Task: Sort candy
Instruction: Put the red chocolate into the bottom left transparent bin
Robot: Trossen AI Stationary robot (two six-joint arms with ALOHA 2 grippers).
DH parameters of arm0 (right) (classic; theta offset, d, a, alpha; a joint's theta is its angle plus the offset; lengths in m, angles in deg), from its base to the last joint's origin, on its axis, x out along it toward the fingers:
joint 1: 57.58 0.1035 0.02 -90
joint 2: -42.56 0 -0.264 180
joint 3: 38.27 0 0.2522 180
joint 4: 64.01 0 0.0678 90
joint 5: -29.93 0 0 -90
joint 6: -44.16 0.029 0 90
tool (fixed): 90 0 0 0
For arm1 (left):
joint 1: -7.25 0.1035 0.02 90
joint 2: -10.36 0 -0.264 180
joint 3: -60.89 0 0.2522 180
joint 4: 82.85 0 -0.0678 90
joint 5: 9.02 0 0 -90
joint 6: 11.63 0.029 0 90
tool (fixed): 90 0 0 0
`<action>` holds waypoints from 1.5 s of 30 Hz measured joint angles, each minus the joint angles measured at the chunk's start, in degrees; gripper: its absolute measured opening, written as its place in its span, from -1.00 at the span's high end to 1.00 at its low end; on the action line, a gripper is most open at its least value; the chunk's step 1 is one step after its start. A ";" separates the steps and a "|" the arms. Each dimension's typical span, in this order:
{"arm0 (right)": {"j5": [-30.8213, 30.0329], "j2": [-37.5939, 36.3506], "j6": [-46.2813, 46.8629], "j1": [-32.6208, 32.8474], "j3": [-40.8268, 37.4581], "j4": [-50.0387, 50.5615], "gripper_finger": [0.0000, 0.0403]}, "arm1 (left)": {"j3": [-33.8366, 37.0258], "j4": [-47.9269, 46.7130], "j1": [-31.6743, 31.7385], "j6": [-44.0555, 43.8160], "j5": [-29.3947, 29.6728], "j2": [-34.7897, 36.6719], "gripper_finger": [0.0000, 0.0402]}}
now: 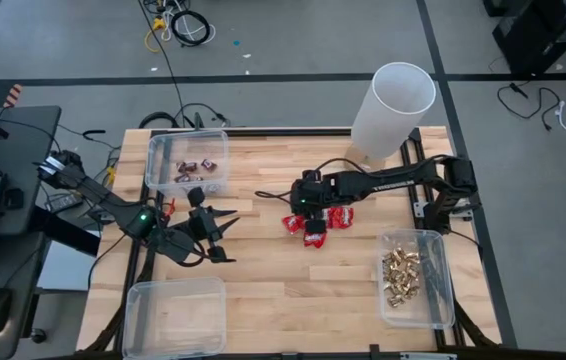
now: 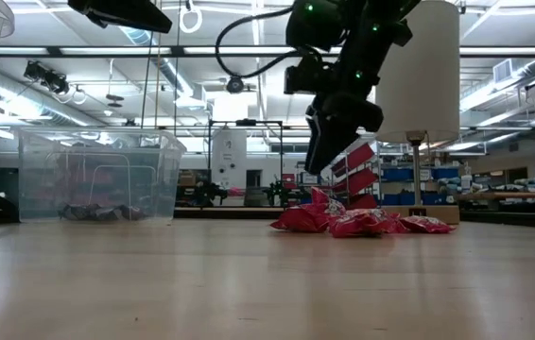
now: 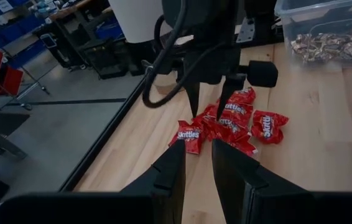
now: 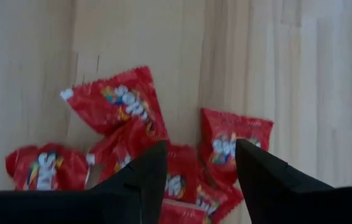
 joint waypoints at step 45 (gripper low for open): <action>8.55 4.96 0.01 -1.29 -0.04 1.81 0.98 | 0.00 -0.52 0.00 0.00 0.02 0.00 0.59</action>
